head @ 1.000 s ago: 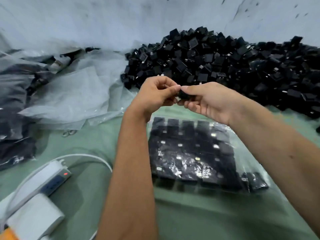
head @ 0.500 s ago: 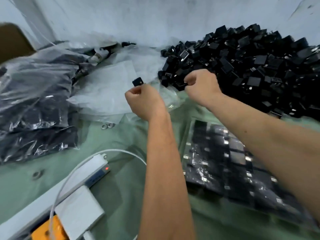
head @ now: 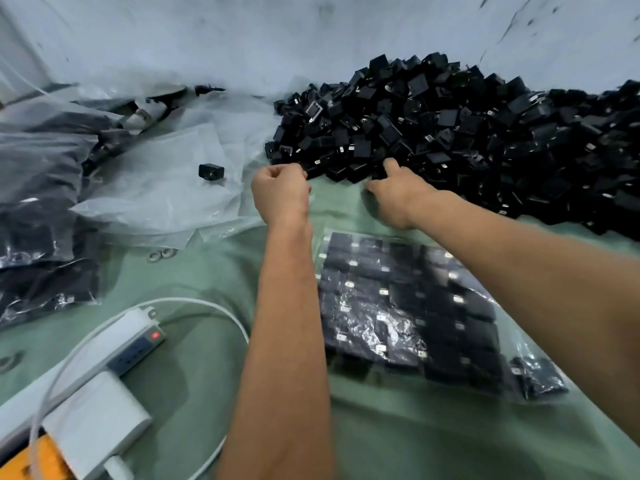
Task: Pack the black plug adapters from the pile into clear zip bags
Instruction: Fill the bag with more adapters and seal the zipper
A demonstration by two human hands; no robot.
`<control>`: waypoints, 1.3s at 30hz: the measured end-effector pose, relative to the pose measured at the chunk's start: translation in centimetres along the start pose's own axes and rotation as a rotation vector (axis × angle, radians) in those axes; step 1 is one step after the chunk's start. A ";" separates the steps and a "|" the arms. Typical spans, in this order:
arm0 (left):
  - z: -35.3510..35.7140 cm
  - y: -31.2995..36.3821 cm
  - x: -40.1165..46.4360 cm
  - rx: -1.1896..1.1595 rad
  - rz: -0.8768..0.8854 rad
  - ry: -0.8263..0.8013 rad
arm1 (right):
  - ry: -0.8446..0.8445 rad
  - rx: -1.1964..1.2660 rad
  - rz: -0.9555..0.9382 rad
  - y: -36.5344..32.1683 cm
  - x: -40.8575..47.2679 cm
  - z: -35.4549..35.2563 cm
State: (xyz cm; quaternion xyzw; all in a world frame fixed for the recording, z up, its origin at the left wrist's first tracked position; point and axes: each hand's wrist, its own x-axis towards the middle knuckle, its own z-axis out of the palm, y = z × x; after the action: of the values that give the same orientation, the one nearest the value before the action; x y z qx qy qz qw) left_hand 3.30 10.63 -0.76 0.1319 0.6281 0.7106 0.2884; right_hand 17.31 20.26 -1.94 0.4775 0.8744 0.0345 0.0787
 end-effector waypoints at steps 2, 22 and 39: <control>0.1 -0.1 0.1 0.013 0.005 -0.016 | 0.021 0.020 -0.006 -0.1 0.0 -0.6; 0.5 -0.5 0.6 0.025 0.008 -0.071 | -0.007 0.213 -0.084 -0.4 -0.2 -0.1; 1.3 -0.6 0.0 0.073 0.014 -0.121 | 0.018 0.279 -0.224 1.4 -3.0 -0.3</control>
State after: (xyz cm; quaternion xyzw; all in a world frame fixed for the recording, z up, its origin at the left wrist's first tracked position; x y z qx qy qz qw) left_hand 4.17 11.66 -1.09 0.1895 0.6340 0.6800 0.3158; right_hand 19.99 18.54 -1.19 0.3832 0.9190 -0.0920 0.0072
